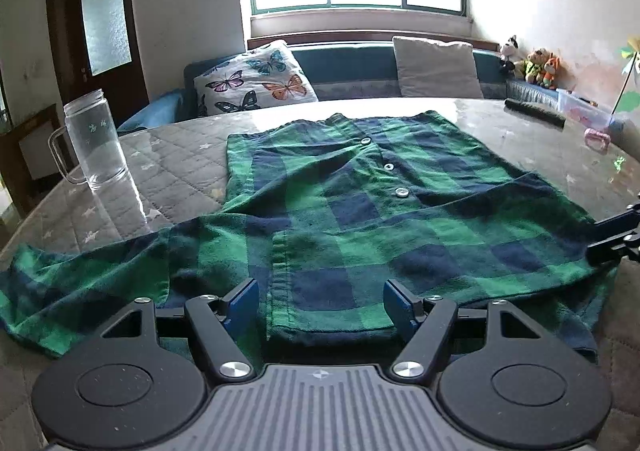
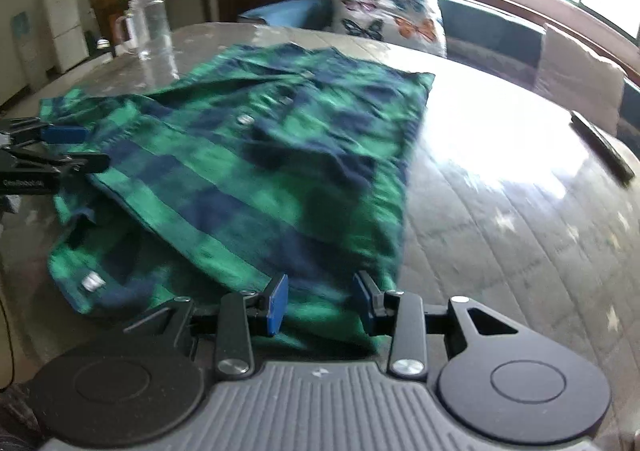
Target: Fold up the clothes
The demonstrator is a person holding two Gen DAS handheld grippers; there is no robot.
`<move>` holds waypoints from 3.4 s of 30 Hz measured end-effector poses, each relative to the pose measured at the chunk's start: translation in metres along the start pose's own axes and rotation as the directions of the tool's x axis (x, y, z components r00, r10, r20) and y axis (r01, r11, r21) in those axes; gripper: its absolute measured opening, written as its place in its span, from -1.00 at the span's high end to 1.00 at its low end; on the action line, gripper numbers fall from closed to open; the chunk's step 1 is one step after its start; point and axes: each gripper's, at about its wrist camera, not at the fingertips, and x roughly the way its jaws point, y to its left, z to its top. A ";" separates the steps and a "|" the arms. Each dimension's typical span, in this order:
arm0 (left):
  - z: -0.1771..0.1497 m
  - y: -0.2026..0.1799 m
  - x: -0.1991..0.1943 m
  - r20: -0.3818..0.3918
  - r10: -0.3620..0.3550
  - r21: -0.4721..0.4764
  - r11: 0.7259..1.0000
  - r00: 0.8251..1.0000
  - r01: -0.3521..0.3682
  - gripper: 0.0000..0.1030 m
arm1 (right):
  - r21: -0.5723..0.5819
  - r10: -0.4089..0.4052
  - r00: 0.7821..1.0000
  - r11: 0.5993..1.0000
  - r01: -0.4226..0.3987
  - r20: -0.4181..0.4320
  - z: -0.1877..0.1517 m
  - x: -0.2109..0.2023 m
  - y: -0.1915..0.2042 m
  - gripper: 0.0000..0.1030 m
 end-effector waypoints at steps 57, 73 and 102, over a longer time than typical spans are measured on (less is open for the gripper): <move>-0.011 0.006 0.006 -0.019 0.029 0.078 0.997 0.999 -0.027 0.00 | -0.087 0.002 0.999 0.996 0.001 0.032 0.001 0.008 0.010 0.29; -0.011 0.074 -0.019 0.003 0.166 -0.087 0.983 0.986 -0.165 -0.17 | -0.265 0.179 0.978 0.953 -0.145 0.108 0.066 0.036 0.102 0.19; -0.028 0.340 0.020 -0.253 0.525 -0.494 0.652 0.812 -0.575 0.38 | -0.328 0.274 0.962 0.910 -0.254 0.015 0.081 0.080 0.159 0.19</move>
